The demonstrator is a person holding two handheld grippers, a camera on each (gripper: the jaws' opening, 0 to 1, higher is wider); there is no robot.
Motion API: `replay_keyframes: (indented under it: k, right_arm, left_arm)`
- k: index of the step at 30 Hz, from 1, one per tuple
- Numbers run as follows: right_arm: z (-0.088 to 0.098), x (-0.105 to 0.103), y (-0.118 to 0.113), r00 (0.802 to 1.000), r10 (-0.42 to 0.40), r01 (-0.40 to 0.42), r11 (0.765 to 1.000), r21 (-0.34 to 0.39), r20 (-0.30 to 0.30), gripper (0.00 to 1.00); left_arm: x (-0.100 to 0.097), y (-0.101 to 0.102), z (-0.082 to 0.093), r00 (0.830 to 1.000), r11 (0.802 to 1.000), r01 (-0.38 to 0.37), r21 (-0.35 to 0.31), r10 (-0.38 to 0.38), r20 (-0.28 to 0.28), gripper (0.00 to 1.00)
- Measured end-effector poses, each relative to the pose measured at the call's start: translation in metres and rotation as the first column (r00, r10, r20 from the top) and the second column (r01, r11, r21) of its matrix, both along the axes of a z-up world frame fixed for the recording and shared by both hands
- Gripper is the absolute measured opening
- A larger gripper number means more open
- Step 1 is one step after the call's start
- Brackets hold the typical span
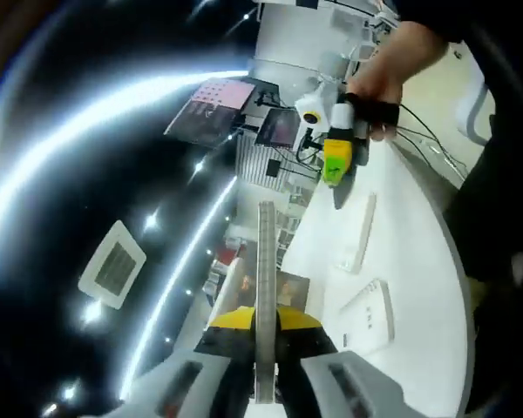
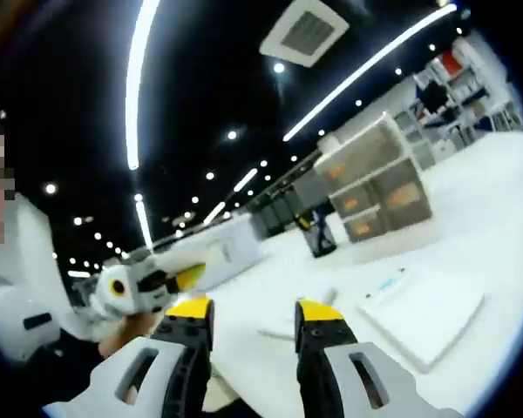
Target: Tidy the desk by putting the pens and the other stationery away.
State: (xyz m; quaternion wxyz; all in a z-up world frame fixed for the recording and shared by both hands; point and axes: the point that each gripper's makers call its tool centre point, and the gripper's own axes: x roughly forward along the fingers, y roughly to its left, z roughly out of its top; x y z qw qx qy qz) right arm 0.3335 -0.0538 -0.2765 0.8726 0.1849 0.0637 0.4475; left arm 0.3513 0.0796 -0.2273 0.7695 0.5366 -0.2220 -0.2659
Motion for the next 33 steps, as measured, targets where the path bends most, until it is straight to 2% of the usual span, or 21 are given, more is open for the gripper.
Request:
replay_keyframes:
  k: [1,3,5,7,8,11,16,18,26,27,33]
  right_arm:
    - [-0.002,0.0,-0.002,1.0,-0.01,0.011,1.0,-0.025,0.014,0.37]
    - [-0.009,-0.001,-0.008,0.997,-0.037,0.045,0.992,-0.12,0.069,0.38]
    - [-0.015,-0.003,-0.013,0.992,-0.051,0.074,0.977,-0.2,0.12,0.38]
    - [-0.019,-0.005,-0.016,0.989,-0.057,0.09,0.966,-0.241,0.14,0.38]
    - [-0.02,-0.006,-0.016,0.989,-0.057,0.09,0.966,-0.242,0.14,0.38]
    - [-0.025,-0.011,-0.02,0.989,-0.055,0.089,0.962,-0.258,0.139,0.39]
    - [-0.031,-0.014,-0.028,0.983,-0.076,0.125,0.943,-0.308,0.166,0.39]
    - [-0.032,-0.015,-0.03,0.981,-0.082,0.137,0.936,-0.324,0.176,0.39]
    - [-0.031,-0.021,-0.04,0.976,-0.095,0.16,0.925,-0.345,0.196,0.42]
    - [-0.031,-0.021,-0.041,0.976,-0.096,0.161,0.925,-0.346,0.196,0.42]
    - [-0.038,-0.021,-0.047,0.977,-0.102,0.163,0.922,-0.351,0.187,0.41]
  left_arm:
    - [0.001,-0.001,0.004,1.0,1.0,0.004,-0.005,-0.004,-0.005,0.08]
    - [0.003,-0.004,0.014,1.0,1.0,0.021,-0.017,-0.021,-0.013,0.08]
    - [0.006,-0.007,0.021,1.0,1.0,0.028,-0.009,-0.028,-0.01,0.07]
    - [0.011,-0.01,0.028,1.0,0.999,0.03,0.013,-0.03,-0.002,0.07]
    - [0.012,-0.011,0.029,1.0,0.999,0.03,0.015,-0.03,-0.001,0.07]
    - [0.021,-0.019,0.047,0.999,0.998,0.051,0.027,-0.05,-0.012,0.07]
    - [0.034,-0.03,0.078,0.998,0.997,0.069,0.034,-0.069,-0.009,0.07]
    - [0.05,-0.032,0.087,0.998,0.996,0.068,0.063,-0.068,-0.002,0.07]
    - [0.092,-0.044,0.098,0.999,0.986,0.042,0.161,-0.04,-0.014,0.07]
    - [0.091,-0.048,0.097,0.999,0.985,0.038,0.17,-0.036,-0.015,0.07]
    - [0.107,-0.06,0.103,0.998,0.983,0.046,0.178,-0.038,-0.047,0.08]
